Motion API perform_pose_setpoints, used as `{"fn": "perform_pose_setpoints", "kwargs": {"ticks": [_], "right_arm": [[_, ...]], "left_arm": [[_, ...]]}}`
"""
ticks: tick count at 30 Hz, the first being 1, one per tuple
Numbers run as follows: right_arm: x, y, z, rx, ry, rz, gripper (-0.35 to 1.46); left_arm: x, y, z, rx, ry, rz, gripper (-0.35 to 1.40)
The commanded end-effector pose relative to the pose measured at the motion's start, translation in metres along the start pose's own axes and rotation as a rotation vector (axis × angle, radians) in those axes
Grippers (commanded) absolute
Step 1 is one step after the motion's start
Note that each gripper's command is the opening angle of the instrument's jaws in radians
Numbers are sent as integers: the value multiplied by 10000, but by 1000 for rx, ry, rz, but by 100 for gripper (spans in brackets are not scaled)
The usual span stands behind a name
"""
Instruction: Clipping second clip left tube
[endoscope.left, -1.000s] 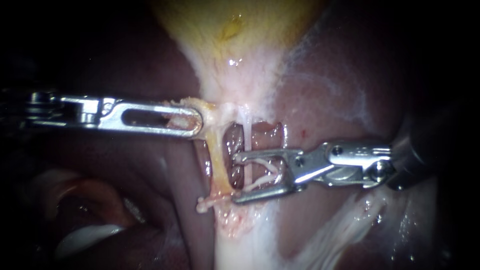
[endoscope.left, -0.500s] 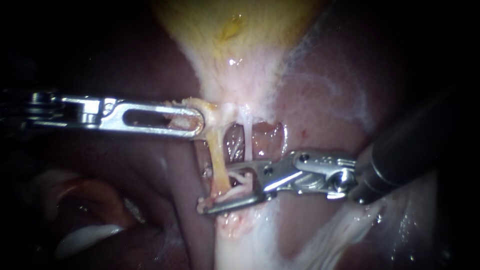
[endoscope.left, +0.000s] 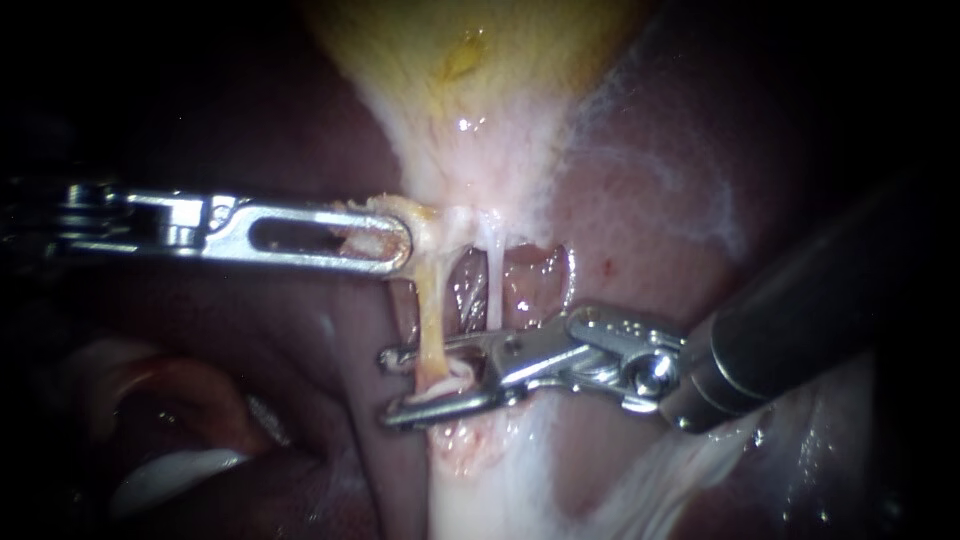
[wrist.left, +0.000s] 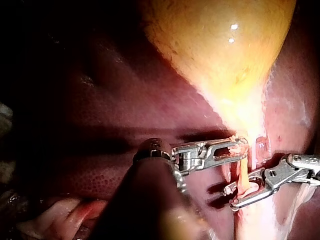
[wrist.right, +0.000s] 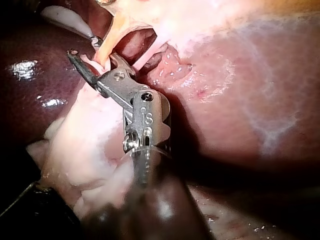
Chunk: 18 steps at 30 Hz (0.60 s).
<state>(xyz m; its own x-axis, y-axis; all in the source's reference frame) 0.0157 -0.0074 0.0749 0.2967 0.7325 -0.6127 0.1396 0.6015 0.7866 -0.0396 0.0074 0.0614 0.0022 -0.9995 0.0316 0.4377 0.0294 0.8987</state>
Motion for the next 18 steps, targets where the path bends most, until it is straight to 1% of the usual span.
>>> {"fn": "perform_pose_setpoints", "kwargs": {"ticks": [1,3,6,11,18], "right_arm": [[0,0,-2,1,-1,-3,-35],[-1,0,-4,-1,-1,-4,-35],[-3,-1,-5,-20,5,-5,-35],[-8,0,-8,-18,6,-8,-35],[-9,0,-9,-18,6,-8,-35]], "left_arm": [[0,0,0,1,0,0,-35],[0,0,0,1,0,0,-35],[0,0,1,1,0,0,-35],[0,0,1,1,0,0,-35],[-1,1,1,1,0,0,-35]]}}
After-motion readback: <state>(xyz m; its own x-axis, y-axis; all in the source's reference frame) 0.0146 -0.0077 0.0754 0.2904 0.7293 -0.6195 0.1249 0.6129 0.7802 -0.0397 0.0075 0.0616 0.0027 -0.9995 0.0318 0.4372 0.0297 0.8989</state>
